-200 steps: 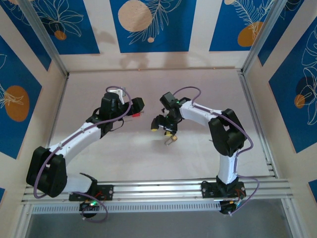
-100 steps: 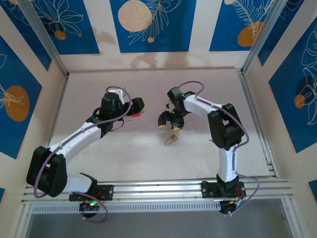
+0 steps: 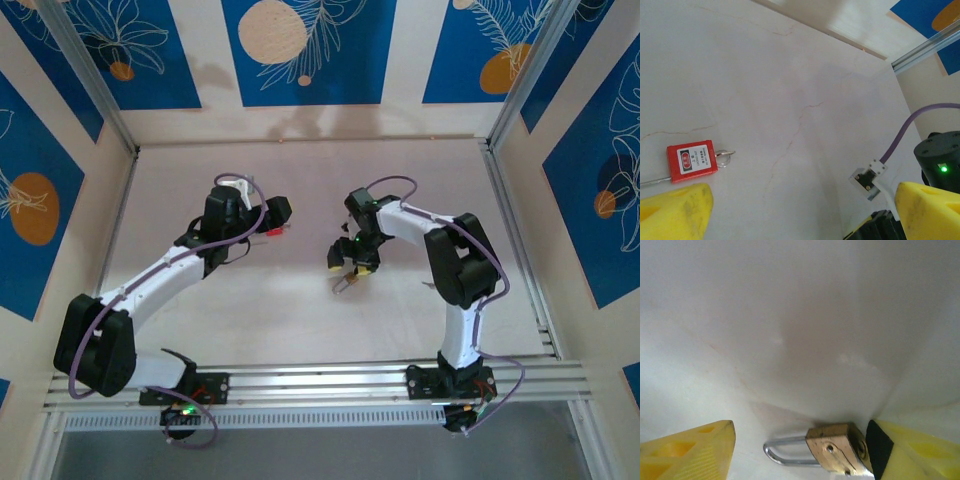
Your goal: Unlock with the key
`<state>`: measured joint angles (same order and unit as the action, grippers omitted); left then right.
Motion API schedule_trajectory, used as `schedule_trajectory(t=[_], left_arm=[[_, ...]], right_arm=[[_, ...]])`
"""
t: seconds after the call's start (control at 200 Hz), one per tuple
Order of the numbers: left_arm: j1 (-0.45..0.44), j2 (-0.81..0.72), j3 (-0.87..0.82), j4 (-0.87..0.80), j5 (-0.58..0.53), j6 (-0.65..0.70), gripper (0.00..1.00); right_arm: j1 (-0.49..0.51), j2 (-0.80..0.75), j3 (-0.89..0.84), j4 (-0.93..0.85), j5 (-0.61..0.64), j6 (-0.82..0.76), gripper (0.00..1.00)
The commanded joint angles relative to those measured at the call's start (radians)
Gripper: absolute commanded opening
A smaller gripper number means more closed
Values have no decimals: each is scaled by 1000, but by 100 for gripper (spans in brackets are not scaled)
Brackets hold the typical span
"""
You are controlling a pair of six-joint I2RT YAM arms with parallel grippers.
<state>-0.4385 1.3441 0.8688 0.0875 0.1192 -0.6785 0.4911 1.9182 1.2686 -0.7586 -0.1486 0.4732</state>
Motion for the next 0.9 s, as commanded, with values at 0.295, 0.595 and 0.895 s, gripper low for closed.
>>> schedule_trajectory(t=[0.295, 0.595, 0.895], left_arm=[[-5, -1, 30, -6, 2, 13, 93], [-4, -2, 29, -6, 2, 13, 93], [-11, -1, 30, -8, 6, 8, 93]], right_arm=[[31, -60, -66, -25, -81, 59, 70], [6, -84, -49, -43, -33, 66, 70], [-253, -405, -175, -86, 76, 83, 64]])
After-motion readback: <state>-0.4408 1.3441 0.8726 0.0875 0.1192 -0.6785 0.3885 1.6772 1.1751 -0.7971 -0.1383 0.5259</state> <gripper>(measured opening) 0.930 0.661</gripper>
